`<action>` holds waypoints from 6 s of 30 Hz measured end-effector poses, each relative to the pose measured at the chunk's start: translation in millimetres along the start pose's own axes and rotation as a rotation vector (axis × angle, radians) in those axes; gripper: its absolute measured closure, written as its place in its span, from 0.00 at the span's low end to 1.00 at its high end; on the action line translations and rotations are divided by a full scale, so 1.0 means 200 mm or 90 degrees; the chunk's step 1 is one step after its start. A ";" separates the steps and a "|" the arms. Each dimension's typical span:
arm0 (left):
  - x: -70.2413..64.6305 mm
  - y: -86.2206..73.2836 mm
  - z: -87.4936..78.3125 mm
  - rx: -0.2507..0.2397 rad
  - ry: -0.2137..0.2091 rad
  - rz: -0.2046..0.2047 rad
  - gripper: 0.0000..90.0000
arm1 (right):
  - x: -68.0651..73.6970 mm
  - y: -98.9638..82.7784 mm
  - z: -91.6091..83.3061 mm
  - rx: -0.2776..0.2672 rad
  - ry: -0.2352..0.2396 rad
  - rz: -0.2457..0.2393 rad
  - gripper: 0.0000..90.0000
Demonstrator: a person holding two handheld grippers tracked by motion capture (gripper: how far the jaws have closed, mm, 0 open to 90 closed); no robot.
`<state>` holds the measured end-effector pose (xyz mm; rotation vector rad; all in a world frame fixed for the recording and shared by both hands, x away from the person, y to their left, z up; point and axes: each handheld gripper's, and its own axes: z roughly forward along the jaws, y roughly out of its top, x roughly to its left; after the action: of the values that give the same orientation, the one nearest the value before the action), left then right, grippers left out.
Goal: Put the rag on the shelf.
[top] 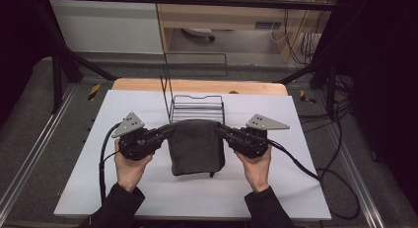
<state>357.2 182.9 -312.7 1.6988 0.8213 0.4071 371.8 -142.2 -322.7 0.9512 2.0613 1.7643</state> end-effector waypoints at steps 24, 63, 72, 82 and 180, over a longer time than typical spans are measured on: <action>-0.06 0.21 0.00 -0.127 -0.004 0.006 0.90 | 0.07 0.21 -0.11 -0.119 -0.042 -0.041 0.90; 0.03 0.70 -0.06 -0.267 0.015 -0.015 0.90 | 0.14 0.74 -0.02 -0.221 -0.080 -0.091 0.90; 0.05 0.83 -0.07 -0.287 0.028 -0.003 0.90 | 0.13 0.87 0.01 -0.236 -0.086 -0.102 0.90; 0.09 0.96 -0.05 -0.303 0.029 -0.017 0.90 | 0.11 1.01 0.04 -0.251 -0.099 -0.118 0.90; 0.34 0.65 0.18 -0.108 0.015 0.028 0.89 | -0.21 0.70 0.25 -0.092 -0.072 -0.085 0.90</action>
<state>468.7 191.7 -210.0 1.5595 0.7467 0.5134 476.2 -123.3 -209.4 0.8312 1.8546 1.7223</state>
